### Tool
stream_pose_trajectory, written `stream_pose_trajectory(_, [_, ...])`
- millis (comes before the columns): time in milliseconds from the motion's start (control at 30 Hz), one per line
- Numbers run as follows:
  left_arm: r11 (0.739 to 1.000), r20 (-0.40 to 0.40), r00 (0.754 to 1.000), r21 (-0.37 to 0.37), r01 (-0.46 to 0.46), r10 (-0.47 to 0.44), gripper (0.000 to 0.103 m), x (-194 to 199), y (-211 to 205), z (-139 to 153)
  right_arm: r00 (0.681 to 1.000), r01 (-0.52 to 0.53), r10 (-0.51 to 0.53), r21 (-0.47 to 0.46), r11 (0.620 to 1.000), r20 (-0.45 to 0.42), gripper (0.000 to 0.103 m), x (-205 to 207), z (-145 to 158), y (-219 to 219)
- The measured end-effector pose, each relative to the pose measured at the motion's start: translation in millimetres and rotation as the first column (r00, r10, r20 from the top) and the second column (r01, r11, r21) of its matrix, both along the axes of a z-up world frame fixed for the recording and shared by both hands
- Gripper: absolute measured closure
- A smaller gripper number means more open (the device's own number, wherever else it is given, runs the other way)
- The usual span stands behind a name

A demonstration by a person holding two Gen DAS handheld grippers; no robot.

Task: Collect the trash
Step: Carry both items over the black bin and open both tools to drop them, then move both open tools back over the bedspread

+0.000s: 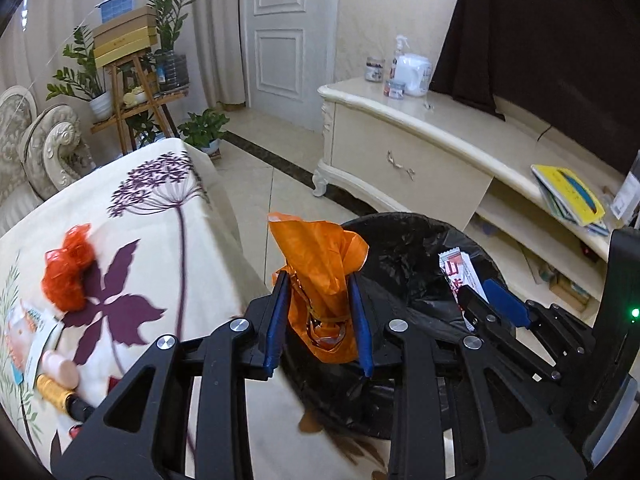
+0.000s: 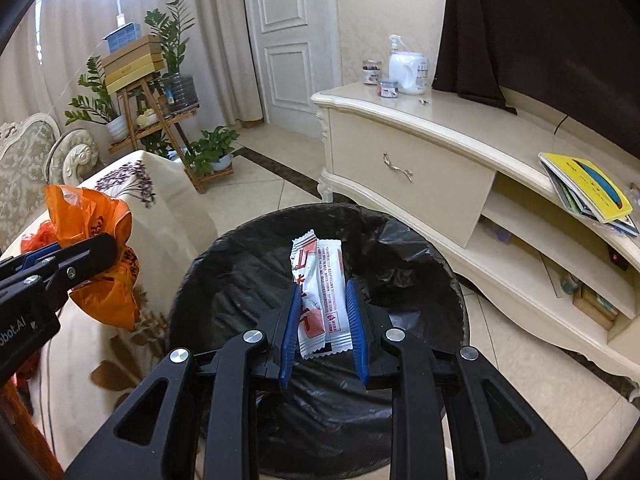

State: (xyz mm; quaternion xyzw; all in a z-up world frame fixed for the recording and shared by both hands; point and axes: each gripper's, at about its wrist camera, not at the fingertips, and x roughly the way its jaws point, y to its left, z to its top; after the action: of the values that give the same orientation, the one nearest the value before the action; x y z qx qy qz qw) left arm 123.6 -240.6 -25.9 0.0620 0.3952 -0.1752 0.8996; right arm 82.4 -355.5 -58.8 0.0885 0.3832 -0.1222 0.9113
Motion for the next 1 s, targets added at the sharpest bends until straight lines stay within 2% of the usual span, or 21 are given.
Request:
stream_pose_trajectory(67, [1.000, -0.011, 1.000, 0.008, -0.008, 0.008, 0.071, 4, -7, -5, 1.000, 0.010, -0.010, 0.005, 1.000, -0.003, 0.075, 4, -3, -5])
stream_pose_trajectory(100, [1.000, -0.014, 1.000, 0.008, -0.011, 0.011, 0.065, 5, -8, -6, 1.000, 0.015, -0.015, 0.005, 1.000, -0.005, 0.073, 6, -4, -8])
stream_pose_trajectory(167, [1.000, -0.015, 1.000, 0.011, -0.020, 0.020, 0.053, 8, -10, -8, 1.000, 0.028, -0.028, 0.005, 1.000, -0.002, 0.062, 8, -4, -13])
stream_pose_trajectory(300, [0.999, -0.012, 1.000, 0.024, -0.022, 0.023, 0.050, 8, -11, -8, 0.999, 0.040, -0.040, 0.008, 0.999, 0.007, 0.059, 4, -1, -17])
stream_pose_trajectory(500, [0.998, 0.013, 0.998, 0.016, -0.058, 0.058, 0.039, -5, 10, 5, 0.999, 0.041, -0.041, 0.008, 0.999, 0.021, 0.048, -11, 8, -9])
stream_pose_trajectory(1000, [0.986, 0.027, 0.986, 0.042, -0.163, 0.161, 0.038, -70, 127, 28, 0.995, -0.081, 0.080, 0.005, 0.997, 0.066, 0.045, -59, 41, 75])
